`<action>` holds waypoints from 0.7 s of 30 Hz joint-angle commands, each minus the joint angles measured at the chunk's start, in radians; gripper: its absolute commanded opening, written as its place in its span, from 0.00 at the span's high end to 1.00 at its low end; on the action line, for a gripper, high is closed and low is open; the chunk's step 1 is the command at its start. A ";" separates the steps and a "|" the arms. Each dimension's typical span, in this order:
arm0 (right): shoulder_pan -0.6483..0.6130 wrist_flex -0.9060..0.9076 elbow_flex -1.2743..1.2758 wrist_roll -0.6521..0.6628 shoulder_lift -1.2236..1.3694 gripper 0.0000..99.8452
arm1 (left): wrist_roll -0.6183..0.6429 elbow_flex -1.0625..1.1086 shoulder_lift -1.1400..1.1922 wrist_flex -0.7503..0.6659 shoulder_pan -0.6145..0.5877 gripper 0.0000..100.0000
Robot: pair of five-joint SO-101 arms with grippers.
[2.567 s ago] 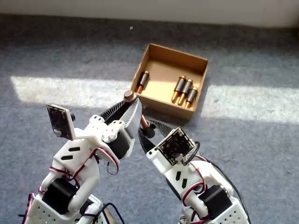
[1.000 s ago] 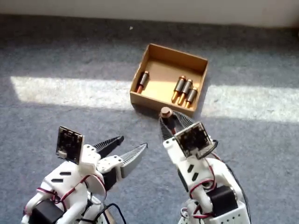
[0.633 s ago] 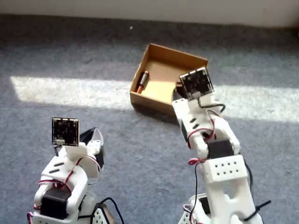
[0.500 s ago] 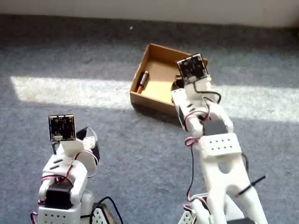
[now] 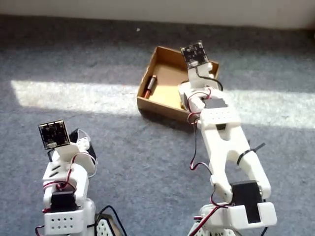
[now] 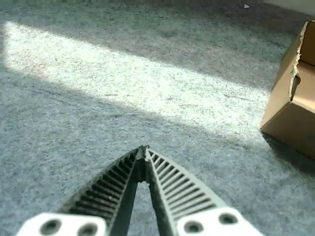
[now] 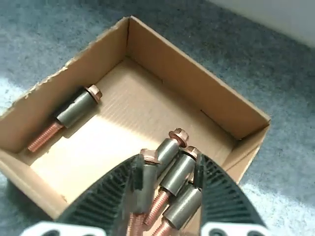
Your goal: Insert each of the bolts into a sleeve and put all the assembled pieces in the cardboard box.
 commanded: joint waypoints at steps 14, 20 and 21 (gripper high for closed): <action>0.019 0.229 0.354 -0.011 -0.730 0.99 | -0.008 0.019 -0.005 0.049 -0.002 0.97; 0.019 0.229 0.688 -0.015 -1.124 0.99 | -0.008 0.019 -0.004 0.049 -0.007 0.97; 0.019 0.229 0.739 -0.015 -1.194 0.99 | -0.011 0.019 -0.004 0.051 -0.008 0.97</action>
